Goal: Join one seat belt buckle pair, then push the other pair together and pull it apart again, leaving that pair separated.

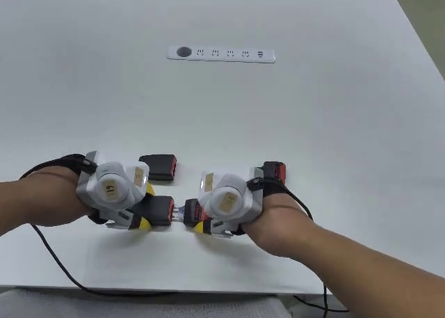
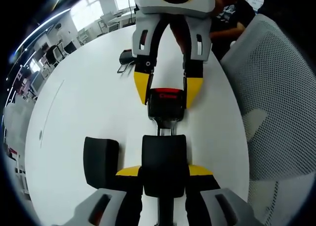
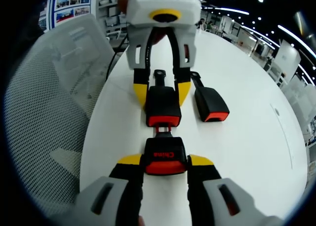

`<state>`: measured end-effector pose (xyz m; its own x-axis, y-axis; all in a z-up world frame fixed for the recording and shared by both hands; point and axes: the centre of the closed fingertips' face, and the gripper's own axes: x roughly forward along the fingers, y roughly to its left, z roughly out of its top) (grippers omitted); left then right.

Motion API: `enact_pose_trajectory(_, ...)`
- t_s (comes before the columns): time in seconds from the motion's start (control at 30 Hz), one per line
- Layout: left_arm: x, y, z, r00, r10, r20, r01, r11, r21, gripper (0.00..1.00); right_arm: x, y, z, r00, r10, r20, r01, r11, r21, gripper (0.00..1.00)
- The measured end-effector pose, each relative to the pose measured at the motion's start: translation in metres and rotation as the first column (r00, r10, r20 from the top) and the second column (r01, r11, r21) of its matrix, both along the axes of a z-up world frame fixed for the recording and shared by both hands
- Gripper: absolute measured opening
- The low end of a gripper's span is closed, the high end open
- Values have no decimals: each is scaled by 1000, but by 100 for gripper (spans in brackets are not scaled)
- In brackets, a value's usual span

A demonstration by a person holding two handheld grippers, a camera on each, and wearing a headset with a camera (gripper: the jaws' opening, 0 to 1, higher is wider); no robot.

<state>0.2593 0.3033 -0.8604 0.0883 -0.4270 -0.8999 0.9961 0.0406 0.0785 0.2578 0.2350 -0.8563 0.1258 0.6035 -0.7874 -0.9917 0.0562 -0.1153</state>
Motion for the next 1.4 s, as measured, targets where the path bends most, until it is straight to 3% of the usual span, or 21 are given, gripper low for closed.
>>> enact_pose_trajectory(0.47, 0, 0, -1, 1000, -3, -6, 3, 1000, 3, 33, 0, 2, -1, 999, -10, -43, 11, 1000, 28, 32)
enact_pose_trajectory(1.4, 0, 0, 0, 1000, 2, -3, -2, 1000, 2, 32, 0, 15, -4, 998, -26, -50, 28, 999, 39, 32)
